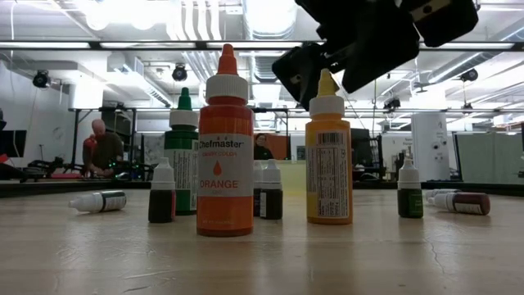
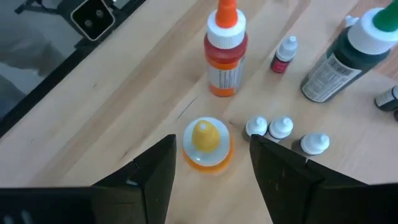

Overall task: Pick & Place food coloring
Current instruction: Put the large yellow food coloring bottle into the yellow bin

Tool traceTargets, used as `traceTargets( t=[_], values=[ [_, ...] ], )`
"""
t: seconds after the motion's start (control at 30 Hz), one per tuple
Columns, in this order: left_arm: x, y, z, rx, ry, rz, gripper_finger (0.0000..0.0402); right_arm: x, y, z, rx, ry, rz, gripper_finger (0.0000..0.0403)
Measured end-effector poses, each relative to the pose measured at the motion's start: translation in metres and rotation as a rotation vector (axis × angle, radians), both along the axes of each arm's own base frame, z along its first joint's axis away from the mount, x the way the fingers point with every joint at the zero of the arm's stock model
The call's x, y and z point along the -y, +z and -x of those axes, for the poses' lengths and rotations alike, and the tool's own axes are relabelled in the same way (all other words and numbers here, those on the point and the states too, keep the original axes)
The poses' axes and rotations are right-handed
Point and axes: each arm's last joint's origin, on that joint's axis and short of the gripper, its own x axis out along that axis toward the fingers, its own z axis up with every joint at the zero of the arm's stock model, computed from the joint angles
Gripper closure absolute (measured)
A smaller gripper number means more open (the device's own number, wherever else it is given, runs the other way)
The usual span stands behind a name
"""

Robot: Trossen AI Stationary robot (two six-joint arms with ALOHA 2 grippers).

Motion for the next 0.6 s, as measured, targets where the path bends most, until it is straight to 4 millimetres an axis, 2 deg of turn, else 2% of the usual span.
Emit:
traceTargets(
  t=[0.3, 0.6],
  values=[
    [0.0000, 0.0000, 0.0001, 0.000, 0.001, 0.000, 0.0401, -0.0032, -0.0010, 0.0017, 0.021, 0.079, -0.015, 0.0207],
    [0.0000, 0.0001, 0.0002, 0.001, 0.000, 0.000, 0.0401, -0.0049, -0.0090, -0.0018, 0.019, 0.088, -0.009, 0.0207]
  ],
)
